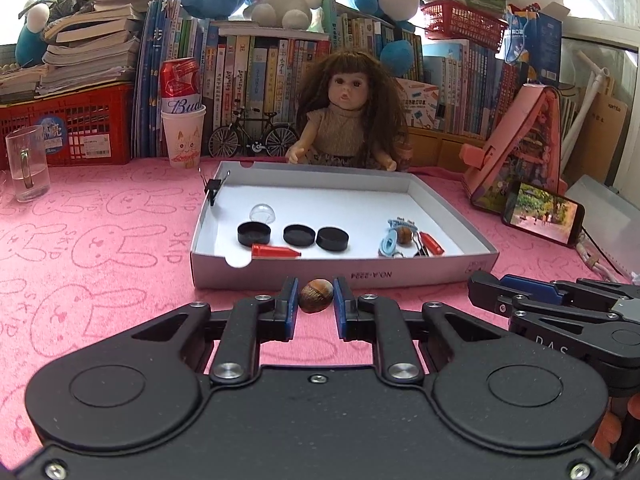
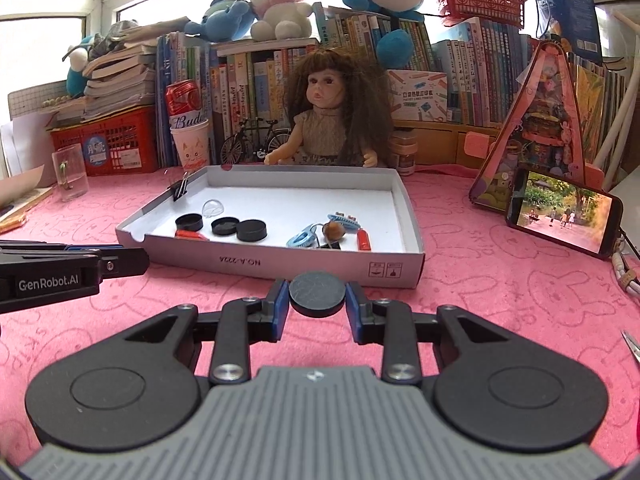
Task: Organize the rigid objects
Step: 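Lift the nut and lid and carry both over the white tray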
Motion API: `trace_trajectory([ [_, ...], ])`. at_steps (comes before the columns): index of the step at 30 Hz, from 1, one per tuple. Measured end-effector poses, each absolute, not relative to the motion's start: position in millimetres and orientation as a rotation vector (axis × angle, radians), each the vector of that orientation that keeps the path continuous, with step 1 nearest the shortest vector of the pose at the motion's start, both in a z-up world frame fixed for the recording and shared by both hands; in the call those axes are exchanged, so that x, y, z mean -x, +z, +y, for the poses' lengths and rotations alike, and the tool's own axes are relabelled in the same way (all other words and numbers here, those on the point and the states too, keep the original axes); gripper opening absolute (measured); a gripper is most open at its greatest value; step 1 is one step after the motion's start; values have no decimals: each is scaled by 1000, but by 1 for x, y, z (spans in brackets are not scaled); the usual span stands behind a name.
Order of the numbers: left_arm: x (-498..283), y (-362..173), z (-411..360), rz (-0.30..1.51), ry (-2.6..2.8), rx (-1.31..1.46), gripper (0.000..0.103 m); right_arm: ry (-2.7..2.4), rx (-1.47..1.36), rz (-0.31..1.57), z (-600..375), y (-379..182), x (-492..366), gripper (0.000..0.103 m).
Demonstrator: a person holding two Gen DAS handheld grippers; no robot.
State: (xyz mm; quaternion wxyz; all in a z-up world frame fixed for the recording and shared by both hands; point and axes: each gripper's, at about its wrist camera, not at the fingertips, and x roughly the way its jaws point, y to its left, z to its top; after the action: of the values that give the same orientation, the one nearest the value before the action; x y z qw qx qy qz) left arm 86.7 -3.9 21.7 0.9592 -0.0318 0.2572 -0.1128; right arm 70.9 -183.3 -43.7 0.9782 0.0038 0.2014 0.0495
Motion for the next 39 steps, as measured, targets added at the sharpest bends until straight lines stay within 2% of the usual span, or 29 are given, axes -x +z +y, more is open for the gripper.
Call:
trace_trajectory([
  [20,-150,37,1,508,-222,105,17,63,-82,416,-202,-29,-122,36],
  [39,-228,37,11,610,-264,126,17,88,-220,529,-236,-18,-187,36],
])
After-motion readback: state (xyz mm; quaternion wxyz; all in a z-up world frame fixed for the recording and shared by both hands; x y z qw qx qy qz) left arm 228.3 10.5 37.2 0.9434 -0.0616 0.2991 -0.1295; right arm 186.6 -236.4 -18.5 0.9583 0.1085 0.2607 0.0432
